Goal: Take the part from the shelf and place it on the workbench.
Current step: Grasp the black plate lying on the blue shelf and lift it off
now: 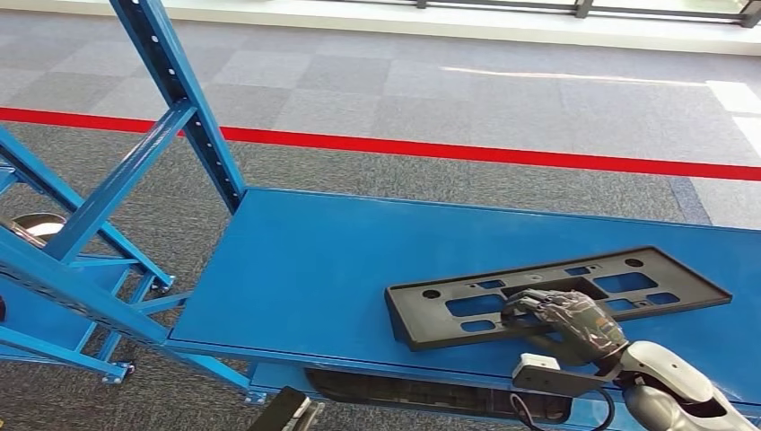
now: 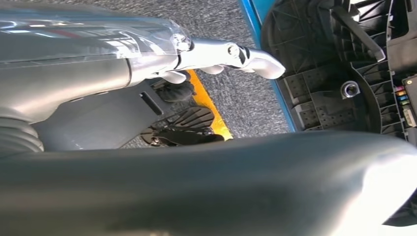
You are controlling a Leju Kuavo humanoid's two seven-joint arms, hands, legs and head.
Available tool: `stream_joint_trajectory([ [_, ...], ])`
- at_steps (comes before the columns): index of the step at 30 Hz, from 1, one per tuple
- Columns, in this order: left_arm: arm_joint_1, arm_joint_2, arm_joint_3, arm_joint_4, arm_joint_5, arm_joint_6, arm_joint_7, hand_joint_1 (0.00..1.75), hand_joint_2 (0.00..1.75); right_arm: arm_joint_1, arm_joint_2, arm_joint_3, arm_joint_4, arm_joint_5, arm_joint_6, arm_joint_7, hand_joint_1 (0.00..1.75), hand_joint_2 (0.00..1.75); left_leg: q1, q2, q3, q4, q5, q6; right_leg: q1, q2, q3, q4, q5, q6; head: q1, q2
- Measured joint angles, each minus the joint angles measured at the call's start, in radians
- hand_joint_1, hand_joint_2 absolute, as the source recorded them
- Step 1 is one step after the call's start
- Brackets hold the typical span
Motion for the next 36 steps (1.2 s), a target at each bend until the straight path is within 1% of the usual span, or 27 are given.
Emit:
stream_joint_trajectory([
  [4, 0.000, 0.000, 0.000, 0.000, -0.001, 0.002, 0.000, 0.00, 0.00, 0.003, 0.000, 0.000, -0.002, -0.002, -0.009, -0.001, 1.75, 1.75, 0.000, 0.000, 0.000, 0.000, 0.000, 0.000, 0.000, 0.000, 0.000, 0.000, 0.000, 0.000, 0.000, 0.000],
  [8, 0.000, 0.000, 0.000, 0.000, -0.005, 0.008, -0.001, 0.00, 0.00, 0.005, 0.002, -0.003, -0.012, 0.001, -0.045, -0.018, 1.75, 1.75, 0.000, 0.000, 0.000, 0.000, 0.000, 0.000, 0.000, 0.000, 0.000, 0.000, 0.000, 0.000, 0.000, 0.000],
  [13, 0.000, 0.001, 0.000, 0.000, -0.006, 0.019, -0.002, 0.00, 0.00, -0.016, 0.001, -0.013, -0.063, -0.017, -0.068, -0.043, 1.75, 1.75, 0.000, 0.000, -0.002, 0.000, 0.000, 0.000, 0.000, 0.000, -0.001, 0.000, 0.000, 0.000, 0.000, 0.000],
  [16, 0.000, 0.001, 0.000, 0.000, -0.007, 0.026, -0.003, 0.00, 0.00, -0.072, -0.007, -0.024, -0.102, -0.036, -0.071, -0.049, 1.75, 1.75, 0.000, 0.000, -0.002, 0.000, 0.000, 0.000, 0.000, 0.000, -0.001, 0.000, 0.000, 0.000, 0.000, 0.000],
  [23, 0.001, 0.002, 0.001, 0.000, -0.007, 0.037, -0.009, 0.00, 0.00, -0.289, -0.039, -0.058, -0.158, -0.083, -0.095, -0.050, 1.75, 1.75, -0.001, 0.000, -0.002, 0.000, 0.001, 0.000, 0.000, 0.000, -0.001, 0.001, 0.001, 0.000, 0.000, 0.000],
  [26, 0.001, 0.003, 0.002, 0.000, -0.006, 0.042, -0.011, 0.00, 0.00, -0.352, -0.055, -0.066, -0.180, -0.088, -0.111, -0.048, 1.75, 1.75, 0.000, 0.000, -0.002, 0.000, 0.000, 0.000, 0.000, 0.000, -0.002, 0.001, 0.001, 0.000, 0.000, 0.000],
  [30, 0.002, 0.004, 0.003, 0.000, -0.005, 0.050, -0.013, 0.00, 0.00, -0.382, -0.076, -0.078, -0.216, -0.092, -0.135, -0.047, 1.75, 1.75, 0.000, 0.000, -0.004, 0.000, 0.000, 0.000, 0.000, 0.000, -0.003, 0.001, 0.001, 0.000, 0.000, 0.000],
  [36, 0.007, 0.006, 0.004, 0.000, 0.000, 0.057, -0.015, 0.00, 0.00, -0.384, -0.099, -0.082, -0.255, -0.089, -0.157, -0.048, 1.75, 1.75, 0.000, 0.000, -0.004, 0.000, 0.000, 0.000, 0.000, 0.000, -0.003, 0.001, 0.001, 0.000, 0.000, 0.000],
])
